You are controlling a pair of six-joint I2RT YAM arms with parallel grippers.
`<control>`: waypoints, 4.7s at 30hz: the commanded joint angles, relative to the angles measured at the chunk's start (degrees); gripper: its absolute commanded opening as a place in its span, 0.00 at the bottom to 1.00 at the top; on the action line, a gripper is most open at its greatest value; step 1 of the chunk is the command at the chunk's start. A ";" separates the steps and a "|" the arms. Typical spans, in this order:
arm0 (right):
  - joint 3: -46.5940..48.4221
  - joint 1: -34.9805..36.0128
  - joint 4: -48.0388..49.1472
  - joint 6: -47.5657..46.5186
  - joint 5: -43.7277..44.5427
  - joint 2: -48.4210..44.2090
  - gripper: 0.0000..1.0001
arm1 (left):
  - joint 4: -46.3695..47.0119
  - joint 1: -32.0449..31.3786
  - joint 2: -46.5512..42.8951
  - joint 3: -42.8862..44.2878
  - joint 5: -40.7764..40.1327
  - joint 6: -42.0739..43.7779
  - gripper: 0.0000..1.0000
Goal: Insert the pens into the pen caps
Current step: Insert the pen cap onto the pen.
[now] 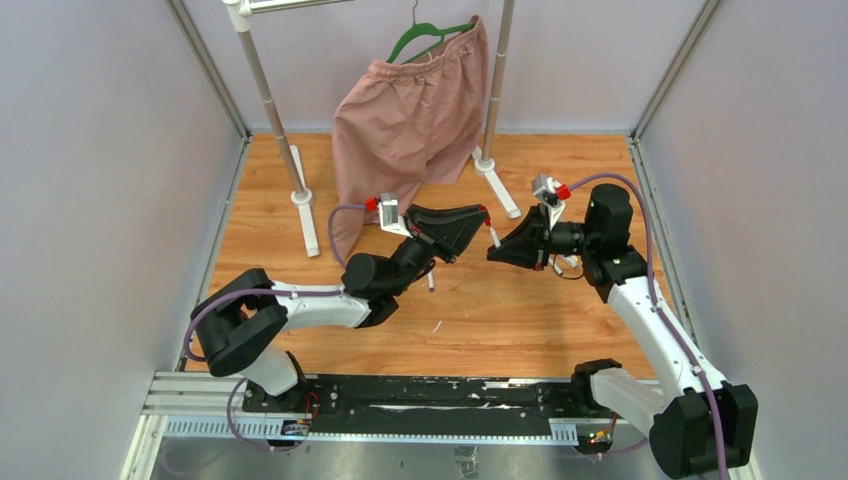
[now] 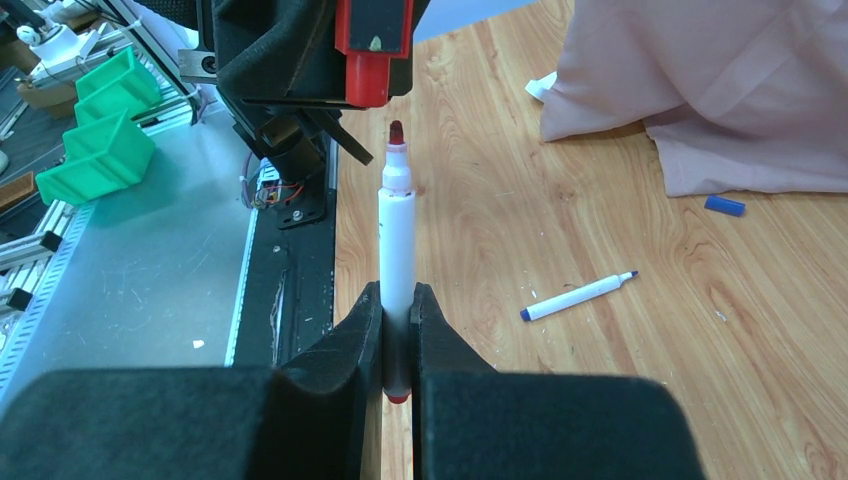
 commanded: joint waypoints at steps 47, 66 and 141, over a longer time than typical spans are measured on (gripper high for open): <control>2.13 0.53 -3.90 -2.33 1.11 -1.63 0.00 | 2.87 -0.35 1.84 -1.21 0.60 -2.82 0.00; 2.31 0.18 -4.27 -2.40 -0.60 -1.84 0.00 | 2.87 -0.39 1.06 -2.32 -1.16 -1.08 0.00; -0.68 1.67 -0.80 -2.94 1.99 -1.02 0.00 | 2.93 -0.40 0.96 0.20 -3.27 -3.35 0.00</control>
